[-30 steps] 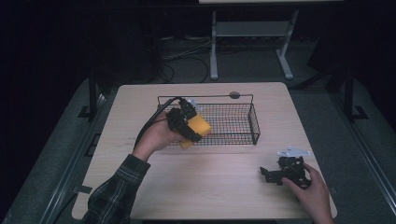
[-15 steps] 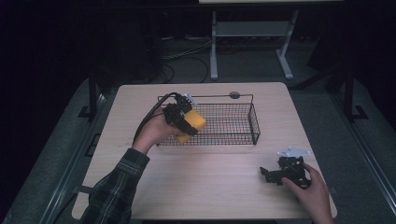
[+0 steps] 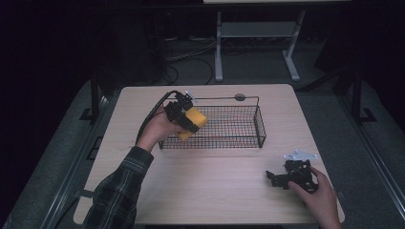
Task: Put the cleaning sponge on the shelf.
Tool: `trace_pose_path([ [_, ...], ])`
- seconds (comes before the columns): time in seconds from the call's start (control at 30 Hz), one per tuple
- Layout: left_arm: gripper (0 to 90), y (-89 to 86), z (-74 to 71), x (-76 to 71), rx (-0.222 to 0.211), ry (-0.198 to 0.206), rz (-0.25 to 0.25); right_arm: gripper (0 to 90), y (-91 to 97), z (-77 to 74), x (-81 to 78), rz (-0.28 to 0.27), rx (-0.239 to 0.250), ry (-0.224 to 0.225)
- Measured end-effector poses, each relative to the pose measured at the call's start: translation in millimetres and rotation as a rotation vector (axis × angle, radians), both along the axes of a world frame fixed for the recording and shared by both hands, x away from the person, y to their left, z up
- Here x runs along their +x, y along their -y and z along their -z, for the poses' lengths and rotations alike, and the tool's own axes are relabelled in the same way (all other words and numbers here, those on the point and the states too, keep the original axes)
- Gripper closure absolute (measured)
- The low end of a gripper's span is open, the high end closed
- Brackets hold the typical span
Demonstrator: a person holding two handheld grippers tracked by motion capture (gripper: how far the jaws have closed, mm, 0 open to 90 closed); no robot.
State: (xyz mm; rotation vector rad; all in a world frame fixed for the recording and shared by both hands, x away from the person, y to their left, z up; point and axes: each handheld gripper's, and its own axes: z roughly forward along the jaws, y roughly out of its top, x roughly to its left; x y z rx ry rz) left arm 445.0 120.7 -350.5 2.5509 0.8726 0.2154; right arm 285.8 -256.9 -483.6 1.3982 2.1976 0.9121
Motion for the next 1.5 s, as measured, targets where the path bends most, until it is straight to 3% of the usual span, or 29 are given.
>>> trace_pose_path([
  [0.67, 22.1, -19.9, 12.3, 27.2, 0.009, 0.001, -0.127, 0.0, -0.1, 0.0, 0.0, 0.001, 0.001, 0.0],
  [1.5, 22.1, -29.8, 44.8, 36.8, 0.001, -0.042, -0.162, 0.0, -0.1, 0.0, 0.0, 0.001, 0.001, 0.0],
])
